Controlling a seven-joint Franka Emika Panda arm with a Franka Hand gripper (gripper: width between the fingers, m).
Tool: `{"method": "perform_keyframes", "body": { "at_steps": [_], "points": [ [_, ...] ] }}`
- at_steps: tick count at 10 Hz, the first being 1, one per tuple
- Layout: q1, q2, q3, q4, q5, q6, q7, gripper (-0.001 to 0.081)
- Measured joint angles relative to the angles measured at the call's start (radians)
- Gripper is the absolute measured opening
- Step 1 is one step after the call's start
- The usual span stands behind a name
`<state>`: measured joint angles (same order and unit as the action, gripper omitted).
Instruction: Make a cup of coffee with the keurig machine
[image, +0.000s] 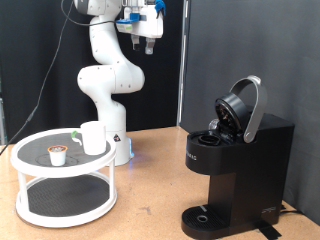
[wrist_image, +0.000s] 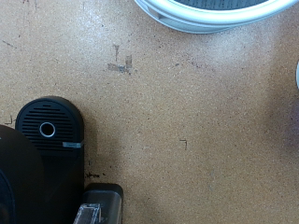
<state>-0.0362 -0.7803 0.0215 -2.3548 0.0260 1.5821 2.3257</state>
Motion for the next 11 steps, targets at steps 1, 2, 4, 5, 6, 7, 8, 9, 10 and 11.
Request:
{"method": "perform_keyframes", "body": {
  "at_steps": [1, 2, 4, 5, 6, 7, 8, 9, 10, 11],
  "points": [
    [-0.001, 0.000, -0.002, 0.000, 0.000, 0.000, -0.002, 0.0734],
    [-0.002, 0.000, -0.013, 0.000, 0.000, 0.001, -0.011, 0.0734],
    [-0.016, 0.000, -0.068, 0.000, -0.011, 0.000, -0.068, 0.0734],
    [-0.027, 0.002, -0.098, 0.000, -0.034, 0.000, -0.099, 0.0734],
    [-0.039, 0.007, -0.126, 0.000, -0.057, -0.001, -0.129, 0.0734],
    [-0.050, 0.015, -0.153, 0.002, -0.079, -0.001, -0.160, 0.0734],
    [-0.061, 0.024, -0.179, 0.006, -0.099, -0.001, -0.188, 0.0734],
    [-0.066, 0.031, -0.193, 0.010, -0.104, -0.001, -0.205, 0.0734],
    [-0.066, 0.031, -0.192, 0.009, -0.104, -0.001, -0.205, 0.0734],
    [-0.066, 0.030, -0.193, 0.007, -0.104, 0.000, -0.206, 0.0734]
  ]
}}
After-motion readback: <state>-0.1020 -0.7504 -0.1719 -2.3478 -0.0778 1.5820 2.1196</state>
